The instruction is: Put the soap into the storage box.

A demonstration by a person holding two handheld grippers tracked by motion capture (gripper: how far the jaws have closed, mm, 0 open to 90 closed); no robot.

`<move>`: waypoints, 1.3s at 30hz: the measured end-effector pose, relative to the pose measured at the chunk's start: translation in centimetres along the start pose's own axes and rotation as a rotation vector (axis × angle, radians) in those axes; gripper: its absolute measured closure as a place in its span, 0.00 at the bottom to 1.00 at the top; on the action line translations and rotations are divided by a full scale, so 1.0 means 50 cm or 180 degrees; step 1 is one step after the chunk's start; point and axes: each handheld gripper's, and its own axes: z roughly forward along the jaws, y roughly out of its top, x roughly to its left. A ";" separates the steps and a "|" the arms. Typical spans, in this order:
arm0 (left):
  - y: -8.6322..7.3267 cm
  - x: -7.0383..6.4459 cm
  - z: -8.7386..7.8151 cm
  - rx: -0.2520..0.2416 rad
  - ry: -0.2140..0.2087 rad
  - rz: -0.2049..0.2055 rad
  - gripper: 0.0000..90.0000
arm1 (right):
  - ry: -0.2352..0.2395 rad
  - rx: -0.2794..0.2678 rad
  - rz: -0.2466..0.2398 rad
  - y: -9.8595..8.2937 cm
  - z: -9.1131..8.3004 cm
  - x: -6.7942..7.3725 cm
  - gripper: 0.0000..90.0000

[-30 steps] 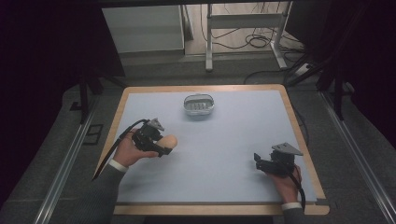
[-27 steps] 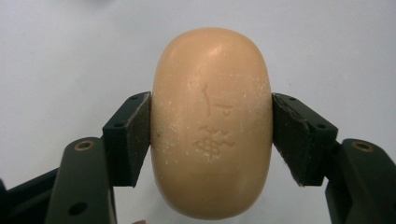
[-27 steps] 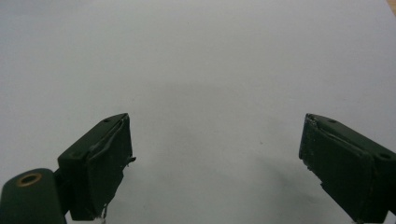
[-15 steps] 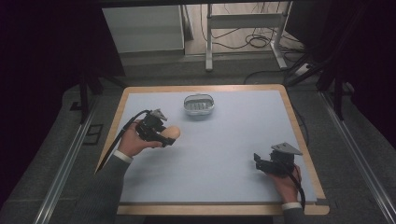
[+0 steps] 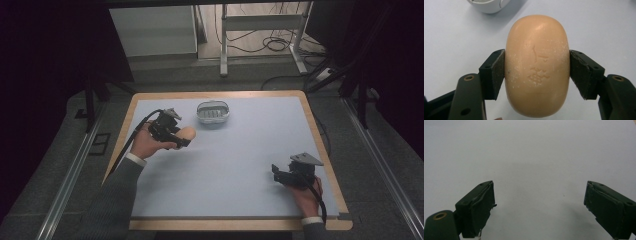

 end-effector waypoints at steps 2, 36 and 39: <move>0.004 0.003 0.000 -0.0015 0.0003 -0.0009 0.37 | -0.0004 -0.0014 0.0002 0.000 -0.001 -0.001 0.11; 0.083 0.061 0.036 0.0006 0.0011 -0.0061 0.37 | 0.0013 -0.0005 0.0024 0.000 -0.001 -0.002 0.12; 0.092 0.062 0.041 0.0002 0.0012 -0.0054 0.37 | 0.0019 -0.0004 0.0034 0.000 0.000 -0.003 0.12</move>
